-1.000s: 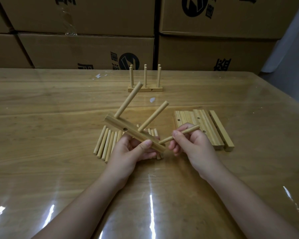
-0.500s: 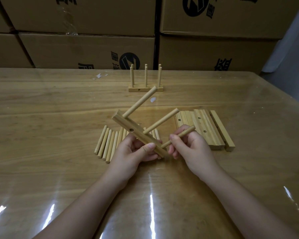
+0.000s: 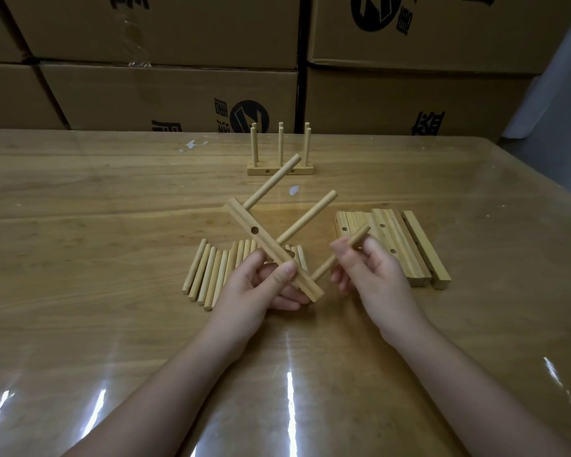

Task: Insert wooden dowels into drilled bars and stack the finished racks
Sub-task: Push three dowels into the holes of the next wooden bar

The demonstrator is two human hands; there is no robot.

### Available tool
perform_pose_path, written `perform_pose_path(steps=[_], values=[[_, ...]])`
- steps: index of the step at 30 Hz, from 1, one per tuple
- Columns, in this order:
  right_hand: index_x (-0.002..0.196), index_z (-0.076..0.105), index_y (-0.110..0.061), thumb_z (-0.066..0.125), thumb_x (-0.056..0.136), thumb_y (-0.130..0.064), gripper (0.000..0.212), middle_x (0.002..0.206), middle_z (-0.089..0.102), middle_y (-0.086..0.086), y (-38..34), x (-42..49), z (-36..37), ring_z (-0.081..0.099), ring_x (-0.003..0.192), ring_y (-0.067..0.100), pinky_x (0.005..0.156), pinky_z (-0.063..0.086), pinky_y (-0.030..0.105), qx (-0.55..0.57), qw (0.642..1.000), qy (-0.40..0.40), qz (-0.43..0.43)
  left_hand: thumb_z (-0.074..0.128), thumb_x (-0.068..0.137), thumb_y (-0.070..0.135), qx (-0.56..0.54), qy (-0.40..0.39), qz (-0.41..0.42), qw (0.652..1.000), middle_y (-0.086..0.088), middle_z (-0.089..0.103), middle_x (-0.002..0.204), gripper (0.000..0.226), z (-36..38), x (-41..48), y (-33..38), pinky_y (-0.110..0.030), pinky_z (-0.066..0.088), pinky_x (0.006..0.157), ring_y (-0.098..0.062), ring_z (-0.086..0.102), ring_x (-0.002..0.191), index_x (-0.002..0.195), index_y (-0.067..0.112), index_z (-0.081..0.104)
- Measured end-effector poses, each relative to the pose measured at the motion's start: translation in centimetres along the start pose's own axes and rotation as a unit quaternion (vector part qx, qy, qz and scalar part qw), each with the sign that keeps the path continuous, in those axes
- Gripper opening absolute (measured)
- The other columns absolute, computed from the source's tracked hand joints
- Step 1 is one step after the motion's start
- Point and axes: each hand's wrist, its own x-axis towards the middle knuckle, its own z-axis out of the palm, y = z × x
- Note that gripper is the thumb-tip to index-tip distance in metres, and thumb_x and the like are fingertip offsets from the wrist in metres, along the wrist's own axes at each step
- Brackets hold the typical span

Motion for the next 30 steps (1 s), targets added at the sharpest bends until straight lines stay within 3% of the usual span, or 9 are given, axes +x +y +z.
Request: perform_pose_path(steps=[3, 7, 14, 22, 30], values=[[0.098, 0.062, -0.017, 0.057, 0.077, -0.049, 0.038, 0.062, 0.061, -0.006, -0.3, 0.5, -1.0, 0.055, 0.057, 0.005, 0.053, 0.047, 0.017, 0.081, 0.996, 0.038, -0.003, 0.067, 0.075, 0.047, -0.028, -0.002, -0.021, 0.999, -0.011, 0.073, 0.079, 0.03, -0.1, 0.1, 0.1, -0.023, 0.056, 0.059, -0.018, 0.071, 0.07, 0.094, 0.024, 0.072], [0.091, 0.071, -0.023, 0.058, 0.079, -0.038, 0.023, 0.067, 0.063, -0.004, -0.1, 0.9, -1.8, 0.058, 0.064, 0.009, 0.059, 0.049, 0.019, 0.123, 0.991, 0.049, 0.003, 0.067, 0.079, 0.048, -0.027, -0.016, -0.035, 0.999, -0.011, 0.072, 0.077, 0.022, -0.2, 0.0, 0.3, -0.023, 0.056, 0.059, -0.021, 0.07, 0.071, 0.095, 0.034, 0.073], [0.088, 0.071, -0.02, 0.058, 0.077, -0.036, 0.023, 0.072, 0.067, -0.003, -0.1, 0.9, -2.0, 0.062, 0.068, 0.011, 0.064, 0.052, 0.021, 0.08, 0.997, 0.008, -0.011, 0.067, 0.073, 0.048, -0.036, -0.01, -0.035, 0.999, -0.009, 0.071, 0.075, 0.029, -0.4, 0.0, 0.4, -0.022, 0.055, 0.058, -0.02, 0.069, 0.068, 0.094, 0.03, 0.074], [0.091, 0.065, -0.008, 0.055, 0.082, -0.03, 0.025, 0.066, 0.064, -0.003, 0.2, 1.0, -2.0, 0.059, 0.063, 0.009, 0.062, 0.051, 0.02, 0.05, 0.999, 0.006, -0.022, 0.066, 0.074, 0.043, -0.014, -0.011, -0.014, 1.0, -0.006, 0.072, 0.079, 0.019, -0.5, 0.1, 0.0, -0.024, 0.057, 0.059, -0.014, 0.068, 0.068, 0.087, 0.031, 0.073], [0.086, 0.064, -0.012, 0.053, 0.089, -0.021, 0.015, 0.064, 0.062, -0.005, 0.3, 1.0, -2.2, 0.058, 0.061, 0.005, 0.058, 0.049, 0.017, 0.007, 0.999, 0.003, -0.033, 0.065, 0.074, 0.044, 0.004, -0.006, 0.0, 1.0, -0.008, 0.074, 0.088, 0.043, -0.6, 0.1, -0.3, -0.024, 0.056, 0.059, -0.014, 0.069, 0.07, 0.105, 0.014, 0.062]])
